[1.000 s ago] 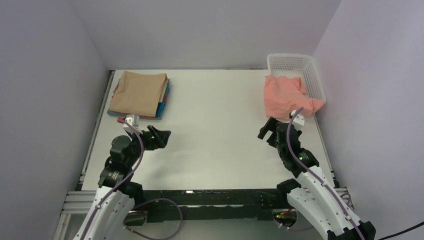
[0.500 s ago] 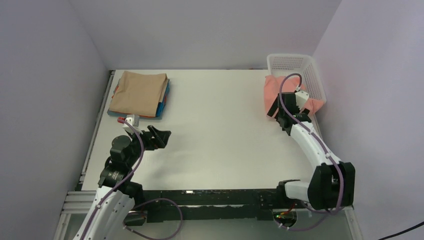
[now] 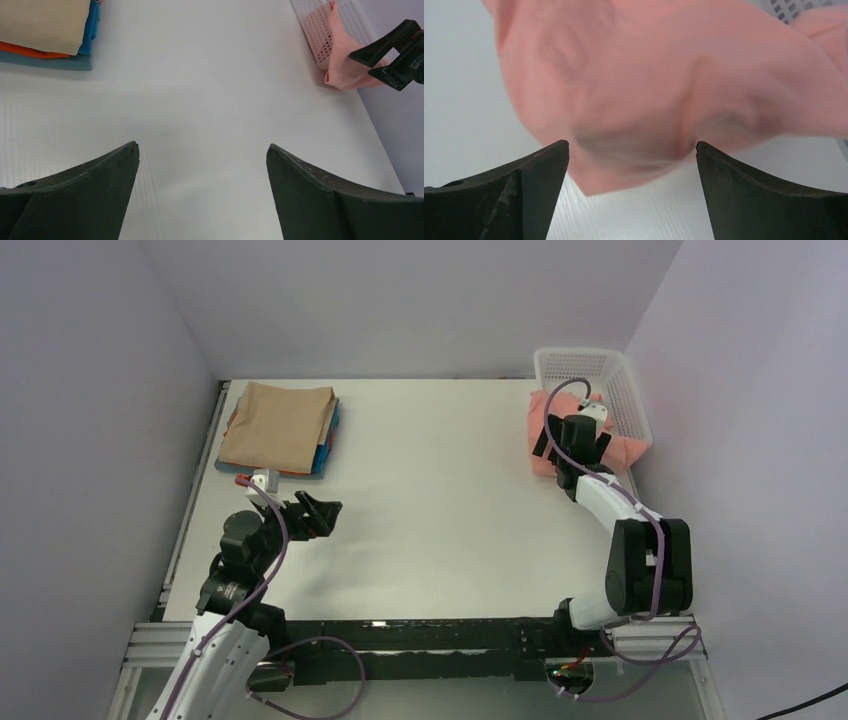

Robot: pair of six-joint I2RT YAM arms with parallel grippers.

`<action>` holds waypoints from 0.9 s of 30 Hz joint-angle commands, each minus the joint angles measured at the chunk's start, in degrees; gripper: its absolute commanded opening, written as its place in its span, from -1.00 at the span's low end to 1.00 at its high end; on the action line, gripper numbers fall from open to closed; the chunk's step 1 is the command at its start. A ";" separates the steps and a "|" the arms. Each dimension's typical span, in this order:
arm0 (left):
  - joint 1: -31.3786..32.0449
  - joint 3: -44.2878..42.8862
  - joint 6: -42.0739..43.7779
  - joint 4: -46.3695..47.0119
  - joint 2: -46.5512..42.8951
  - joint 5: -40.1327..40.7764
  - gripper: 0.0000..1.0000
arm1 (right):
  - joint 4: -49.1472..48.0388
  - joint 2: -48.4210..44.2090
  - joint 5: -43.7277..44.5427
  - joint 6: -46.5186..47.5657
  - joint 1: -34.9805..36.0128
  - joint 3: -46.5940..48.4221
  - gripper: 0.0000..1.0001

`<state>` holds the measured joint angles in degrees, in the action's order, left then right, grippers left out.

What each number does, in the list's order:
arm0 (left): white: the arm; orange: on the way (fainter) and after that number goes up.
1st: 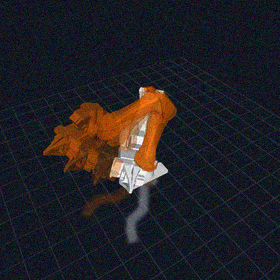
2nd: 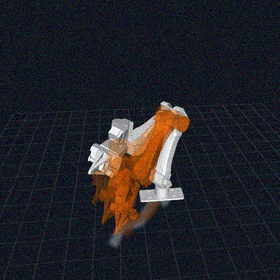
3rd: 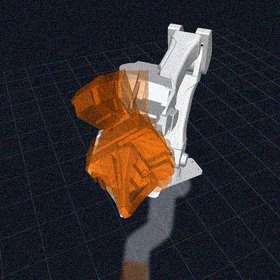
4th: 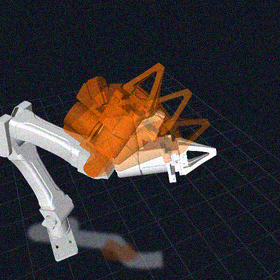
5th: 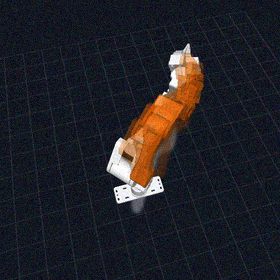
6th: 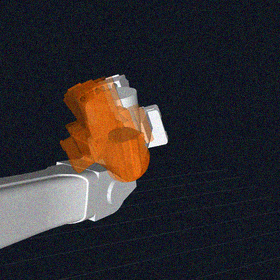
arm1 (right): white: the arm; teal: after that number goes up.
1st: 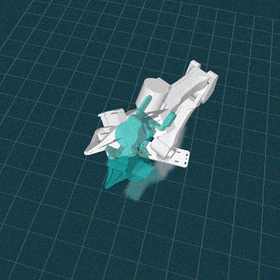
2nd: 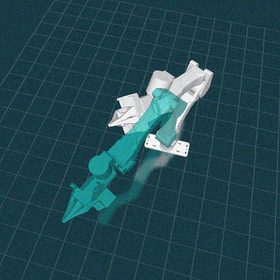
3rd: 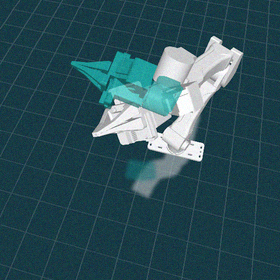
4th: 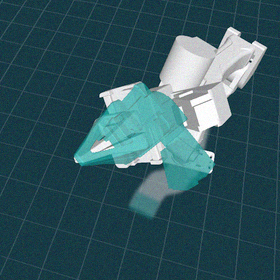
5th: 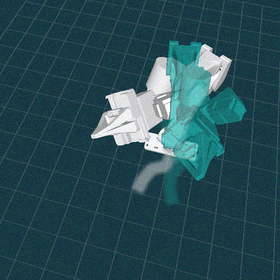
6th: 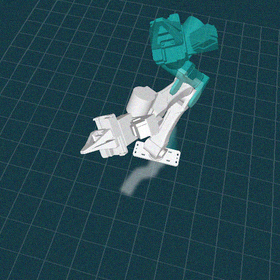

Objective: Fold and stack the t-shirts
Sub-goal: Grab crumpled tshirt from bin with the right arm

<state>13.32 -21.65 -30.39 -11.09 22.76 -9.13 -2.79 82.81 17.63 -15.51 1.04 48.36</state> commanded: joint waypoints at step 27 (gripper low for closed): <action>0.13 -0.67 1.56 0.50 1.49 2.61 0.99 | 4.10 -4.69 -3.35 -2.20 -4.53 7.53 -1.00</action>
<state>13.32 -21.65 -29.58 -11.88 24.12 -7.03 -2.57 84.20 12.58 -17.19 -3.11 48.86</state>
